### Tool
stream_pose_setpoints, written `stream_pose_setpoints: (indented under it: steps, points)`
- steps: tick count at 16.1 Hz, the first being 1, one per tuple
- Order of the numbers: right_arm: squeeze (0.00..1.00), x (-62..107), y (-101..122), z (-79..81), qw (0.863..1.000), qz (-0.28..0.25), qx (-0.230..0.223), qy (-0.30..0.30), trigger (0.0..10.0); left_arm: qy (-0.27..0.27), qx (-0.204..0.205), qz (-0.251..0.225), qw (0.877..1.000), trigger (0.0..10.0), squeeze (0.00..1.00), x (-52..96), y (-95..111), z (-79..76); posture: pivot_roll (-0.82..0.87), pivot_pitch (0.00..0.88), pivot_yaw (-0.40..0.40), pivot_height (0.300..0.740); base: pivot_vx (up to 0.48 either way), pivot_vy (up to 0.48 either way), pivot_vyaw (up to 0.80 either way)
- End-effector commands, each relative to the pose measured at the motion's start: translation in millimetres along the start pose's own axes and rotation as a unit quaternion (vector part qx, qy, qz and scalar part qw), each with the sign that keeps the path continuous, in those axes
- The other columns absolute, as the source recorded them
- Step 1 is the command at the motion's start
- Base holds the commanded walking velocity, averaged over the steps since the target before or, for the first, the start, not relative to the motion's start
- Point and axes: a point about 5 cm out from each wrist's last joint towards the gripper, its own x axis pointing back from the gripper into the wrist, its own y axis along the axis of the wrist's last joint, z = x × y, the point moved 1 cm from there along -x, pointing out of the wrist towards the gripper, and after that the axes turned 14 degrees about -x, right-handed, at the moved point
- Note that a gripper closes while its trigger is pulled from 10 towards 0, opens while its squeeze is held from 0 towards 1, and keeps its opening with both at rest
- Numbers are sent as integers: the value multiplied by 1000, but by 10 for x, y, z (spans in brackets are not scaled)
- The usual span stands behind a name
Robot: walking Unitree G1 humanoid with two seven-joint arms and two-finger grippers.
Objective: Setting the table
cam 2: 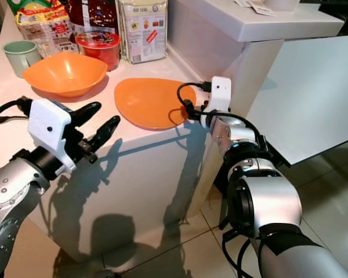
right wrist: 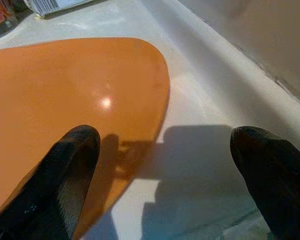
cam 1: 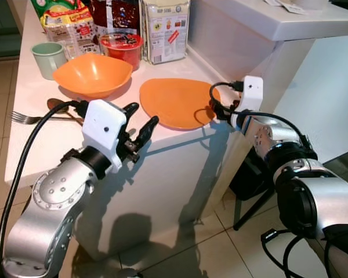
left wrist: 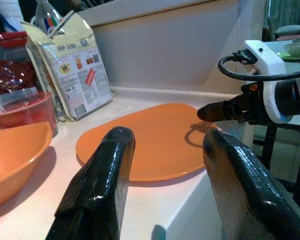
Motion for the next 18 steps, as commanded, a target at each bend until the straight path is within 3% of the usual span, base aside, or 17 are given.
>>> stream_pose_setpoints:
  steps: [1, 5, 13, 17, 18]
  points:
    - [0, 5, 102, -2, 1000, -14, 2, -6, 10000, -2, 2, 0, 1000, 10000, 0, 22, 23, -17, 133, 53, -89, 740, 0, 0, 0]
    - [0, -12, 13, 61, 999, 10, -33, 13, 10000, -5, 4, 5, 1000, 10000, 0, 44, 24, -29, 141, 65, -90, 740, 0, 0, 0]
    - [0, -47, 20, 381, 993, 24, -97, 70, 10000, -7, 4, 10, 1000, 10000, 0, 68, 45, -6, 150, 80, -85, 740, 0, 0, 0]
    - [0, -51, -77, 384, 977, 47, -201, 55, 10000, -12, 6, 10, 1000, 10000, 0, 69, 59, -23, 151, 86, -84, 740, 0, 0, 0]
    - [0, -51, -87, 386, 975, 50, -208, 55, 10000, -12, 7, 10, 1000, 10000, 0, 69, 61, -25, 152, 87, -84, 740, 0, 0, 0]
